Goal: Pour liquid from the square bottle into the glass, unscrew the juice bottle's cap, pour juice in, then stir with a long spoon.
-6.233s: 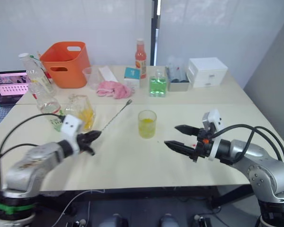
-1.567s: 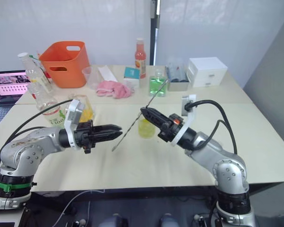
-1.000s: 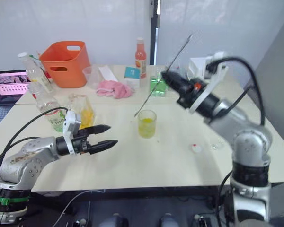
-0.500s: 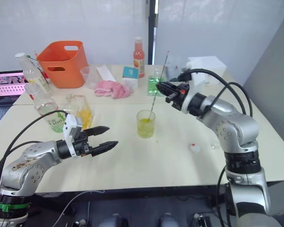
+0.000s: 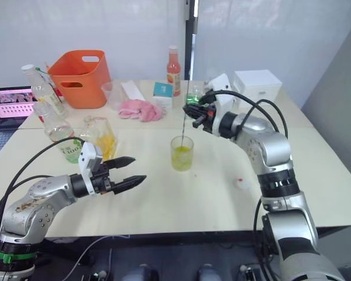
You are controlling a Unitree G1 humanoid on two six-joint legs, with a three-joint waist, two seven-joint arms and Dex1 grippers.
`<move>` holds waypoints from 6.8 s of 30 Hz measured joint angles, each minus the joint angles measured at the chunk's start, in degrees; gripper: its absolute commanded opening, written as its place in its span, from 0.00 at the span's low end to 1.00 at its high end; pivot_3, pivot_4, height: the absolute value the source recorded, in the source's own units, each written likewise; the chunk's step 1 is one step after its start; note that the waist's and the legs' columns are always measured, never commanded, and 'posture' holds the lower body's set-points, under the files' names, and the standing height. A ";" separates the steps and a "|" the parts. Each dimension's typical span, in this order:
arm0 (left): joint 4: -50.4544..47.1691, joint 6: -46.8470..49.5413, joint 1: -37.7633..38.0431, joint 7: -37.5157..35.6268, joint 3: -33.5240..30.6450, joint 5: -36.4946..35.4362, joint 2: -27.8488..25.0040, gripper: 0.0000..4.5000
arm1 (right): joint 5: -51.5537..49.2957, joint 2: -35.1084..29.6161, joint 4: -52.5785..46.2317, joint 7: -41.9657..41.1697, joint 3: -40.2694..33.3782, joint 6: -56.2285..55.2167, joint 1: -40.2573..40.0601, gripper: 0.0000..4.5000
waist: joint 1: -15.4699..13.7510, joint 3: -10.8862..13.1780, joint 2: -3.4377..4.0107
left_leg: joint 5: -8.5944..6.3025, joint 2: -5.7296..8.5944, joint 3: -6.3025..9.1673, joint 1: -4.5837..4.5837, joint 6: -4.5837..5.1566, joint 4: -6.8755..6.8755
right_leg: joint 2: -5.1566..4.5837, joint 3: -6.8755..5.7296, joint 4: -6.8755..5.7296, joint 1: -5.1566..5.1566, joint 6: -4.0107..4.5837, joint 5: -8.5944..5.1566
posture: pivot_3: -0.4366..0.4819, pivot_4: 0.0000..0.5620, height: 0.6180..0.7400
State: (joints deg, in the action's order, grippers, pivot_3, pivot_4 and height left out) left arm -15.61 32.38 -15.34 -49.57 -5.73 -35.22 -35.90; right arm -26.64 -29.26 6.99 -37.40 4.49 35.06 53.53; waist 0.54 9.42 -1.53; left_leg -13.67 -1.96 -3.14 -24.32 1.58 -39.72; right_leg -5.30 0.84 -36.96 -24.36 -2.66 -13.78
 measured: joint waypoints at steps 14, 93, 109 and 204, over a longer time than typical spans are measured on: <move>-1.02 -0.02 0.41 -0.04 0.07 0.56 0.17 0.99 | 1.18 -3.00 -7.67 -2.38 0.51 7.99 -0.30 0.00 | 0.13 0.00 0.01 | 0.00 -0.01 0.00 0.00 0.00 0.01 | 0.00 0.00 0.00 -0.01 0.01 0.00 | 0.48 0.27 0.79; 0.28 -2.22 0.39 0.03 0.01 1.59 0.18 0.99 | 4.48 4.29 -2.35 -5.84 -3.31 1.74 -1.08 0.00 | 0.21 0.02 0.03 | 0.00 -0.02 -0.02 0.01 -0.01 0.11 | -0.02 -0.02 0.00 -0.08 0.02 0.01 | 0.48 0.27 0.79; 0.23 -2.23 0.58 -0.14 -0.12 1.58 -0.14 0.99 | 3.05 10.86 -0.02 -0.44 -5.19 -0.71 -0.21 0.00 | 0.14 0.02 0.03 | 0.00 0.01 -0.03 0.02 -0.02 0.12 | -0.03 -0.03 0.01 -0.08 0.03 0.01 | 0.48 0.27 0.79; 1.33 -18.58 8.90 -14.85 -1.70 3.84 -3.54 0.99 | -21.61 -6.06 6.32 14.35 -15.56 55.37 3.06 0.00 | 0.22 0.02 0.04 | 0.00 -0.03 -0.19 0.00 0.02 0.46 | -0.08 0.06 0.33 -0.14 0.06 -0.01 | 0.48 0.27 0.79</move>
State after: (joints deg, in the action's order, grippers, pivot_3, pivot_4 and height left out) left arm -14.28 13.81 -6.44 -64.42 -7.43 -31.38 -39.45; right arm -48.25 -35.32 13.31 -23.05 -11.07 90.43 56.60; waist 0.77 9.44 -1.49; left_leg -13.68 -2.00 -3.33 -24.32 1.60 -39.26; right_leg -5.37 0.90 -36.64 -24.50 -2.60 -13.79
